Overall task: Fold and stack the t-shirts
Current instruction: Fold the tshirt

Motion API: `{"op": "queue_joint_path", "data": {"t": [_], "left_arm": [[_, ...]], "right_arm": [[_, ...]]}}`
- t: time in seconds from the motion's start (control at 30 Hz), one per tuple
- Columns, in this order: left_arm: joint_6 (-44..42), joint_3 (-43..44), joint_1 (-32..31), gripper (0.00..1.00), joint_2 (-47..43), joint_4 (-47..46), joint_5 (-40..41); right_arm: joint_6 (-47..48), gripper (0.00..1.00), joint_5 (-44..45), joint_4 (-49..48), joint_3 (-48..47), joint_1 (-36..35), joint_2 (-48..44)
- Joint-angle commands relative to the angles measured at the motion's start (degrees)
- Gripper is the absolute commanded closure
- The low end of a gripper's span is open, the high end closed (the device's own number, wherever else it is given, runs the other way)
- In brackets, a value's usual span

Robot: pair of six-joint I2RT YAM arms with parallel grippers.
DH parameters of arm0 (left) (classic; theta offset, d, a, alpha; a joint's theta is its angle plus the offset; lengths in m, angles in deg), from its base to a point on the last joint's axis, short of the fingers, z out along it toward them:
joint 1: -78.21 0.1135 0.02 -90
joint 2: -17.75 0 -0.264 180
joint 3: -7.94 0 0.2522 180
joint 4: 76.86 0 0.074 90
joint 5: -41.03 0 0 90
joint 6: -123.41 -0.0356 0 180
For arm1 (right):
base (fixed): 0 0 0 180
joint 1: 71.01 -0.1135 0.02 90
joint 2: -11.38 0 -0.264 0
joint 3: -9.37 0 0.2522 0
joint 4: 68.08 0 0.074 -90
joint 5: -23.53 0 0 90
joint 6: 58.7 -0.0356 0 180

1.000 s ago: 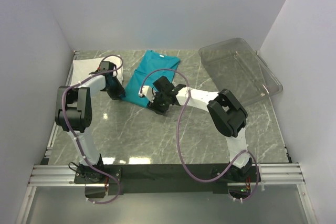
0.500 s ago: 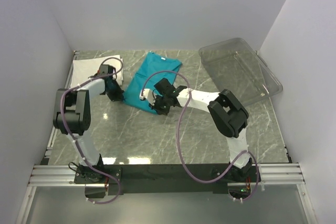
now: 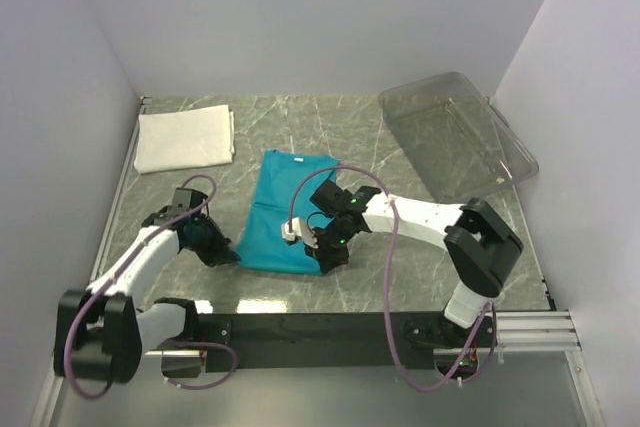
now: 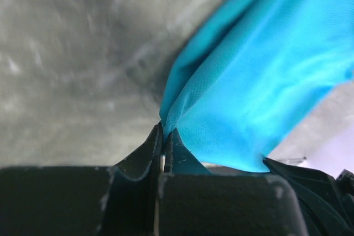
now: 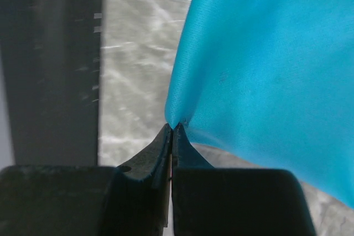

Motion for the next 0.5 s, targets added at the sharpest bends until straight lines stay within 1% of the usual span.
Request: {"op": "queue_joint_path", "data": {"t": [0.0,0.03,0.1,0.2,0.23,0.3,0.37,0.43,0.47], "left_arm": [[2.92,2.02,-0.26,1.0,-4.89,6.73,-2.59],[2.04,3.33,-0.26,1.0,-5.07,9.36,-1.8],[1.33,8.16,-0.26,1.0,-4.2,10.52,-0.48],[0.01,14.49,-0.26,1.0,-1.39,9.13,0.75],[-0.6,15.98,-0.26,1.0,1.66,8.6,0.93],[-1.04,20.64,-0.26,1.0,6.93,6.23,1.1],[-0.78,25.2,-0.26,1.0,10.38,4.03,0.5],[-0.95,28.55,-0.26,1.0,16.0,1.48,0.84],[-1.13,32.05,-0.26,1.0,18.11,0.78,0.23]], "right_arm": [[1.33,1.0,-5.03,4.21,0.38,0.25,-5.27],[0.97,1.0,-4.95,4.21,0.3,0.25,-6.67],[-0.25,1.0,-5.12,3.6,-0.84,1.47,-7.73],[-2.88,1.0,-6.0,3.51,-4.69,4.37,-7.04],[-3.68,1.0,-6.09,3.33,-5.76,7.34,-6.08],[-5.26,1.0,-6.35,2.63,-8.82,10.43,-4.76],[-6.32,1.0,-5.48,1.93,-10.68,14.38,-2.21],[-7.72,1.0,-5.47,1.57,-14.46,18.33,1.64],[-8.51,1.0,-5.56,1.31,-15.86,19.48,3.15]]}}
